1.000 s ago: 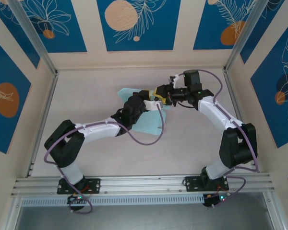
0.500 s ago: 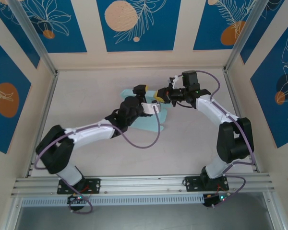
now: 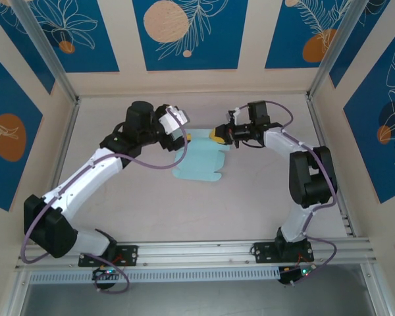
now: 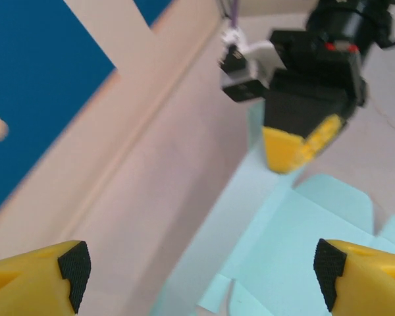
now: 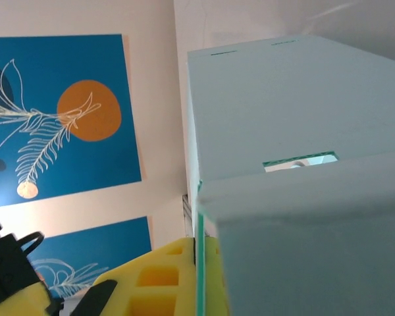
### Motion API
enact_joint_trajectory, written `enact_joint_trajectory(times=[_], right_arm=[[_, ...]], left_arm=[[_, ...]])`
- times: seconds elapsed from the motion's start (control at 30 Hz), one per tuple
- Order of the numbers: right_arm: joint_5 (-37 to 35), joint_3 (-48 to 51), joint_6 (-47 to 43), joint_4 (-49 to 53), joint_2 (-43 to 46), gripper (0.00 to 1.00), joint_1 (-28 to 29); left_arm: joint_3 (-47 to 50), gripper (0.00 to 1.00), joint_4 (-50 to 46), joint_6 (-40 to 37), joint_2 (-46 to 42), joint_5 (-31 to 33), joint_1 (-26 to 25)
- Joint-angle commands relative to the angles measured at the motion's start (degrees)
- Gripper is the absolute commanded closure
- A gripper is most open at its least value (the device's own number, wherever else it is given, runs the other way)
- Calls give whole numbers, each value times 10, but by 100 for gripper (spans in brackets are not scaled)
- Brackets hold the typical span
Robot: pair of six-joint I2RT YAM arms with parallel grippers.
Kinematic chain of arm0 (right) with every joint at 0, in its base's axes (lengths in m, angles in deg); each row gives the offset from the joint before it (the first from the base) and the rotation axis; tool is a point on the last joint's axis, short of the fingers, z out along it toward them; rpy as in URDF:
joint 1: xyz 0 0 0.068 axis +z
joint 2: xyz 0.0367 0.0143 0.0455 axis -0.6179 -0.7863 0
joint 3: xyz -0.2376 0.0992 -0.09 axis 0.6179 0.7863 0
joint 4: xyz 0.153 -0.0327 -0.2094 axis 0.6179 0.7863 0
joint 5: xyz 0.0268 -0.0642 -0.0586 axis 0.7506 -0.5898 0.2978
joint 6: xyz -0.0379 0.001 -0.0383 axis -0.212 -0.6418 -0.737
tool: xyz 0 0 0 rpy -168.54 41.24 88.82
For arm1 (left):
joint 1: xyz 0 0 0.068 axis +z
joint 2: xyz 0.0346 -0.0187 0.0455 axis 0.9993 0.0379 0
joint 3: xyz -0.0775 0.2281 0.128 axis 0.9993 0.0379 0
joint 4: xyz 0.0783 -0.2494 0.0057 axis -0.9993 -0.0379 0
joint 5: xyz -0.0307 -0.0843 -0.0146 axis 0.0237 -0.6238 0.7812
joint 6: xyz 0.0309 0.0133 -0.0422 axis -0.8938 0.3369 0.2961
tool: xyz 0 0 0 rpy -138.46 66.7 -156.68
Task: Fold the paper box
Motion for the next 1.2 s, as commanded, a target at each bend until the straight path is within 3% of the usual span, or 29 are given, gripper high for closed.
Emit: enact_joint_trajectory(times=[0.0,0.1,0.27,0.53,0.83,1.17], right_arm=[[71,-34,-54,39,-13,100,6],[93,-63,-125,109,-30,100,13],[95,-100,-221,181,-55,100,25],[92,-126,-231,190,-103,100,31],[63,-137,-233,203,-116,98,42],[51,-150,-220,206,-131,96,41]], left_arm=[[-10,11,-98,12,11,-102,28],[11,10,-90,-35,11,-118,38],[-39,15,-117,-30,76,-151,65],[-164,19,-245,-88,181,-134,66],[-236,19,-337,-127,256,-147,68],[-253,16,-346,-140,292,-109,68]])
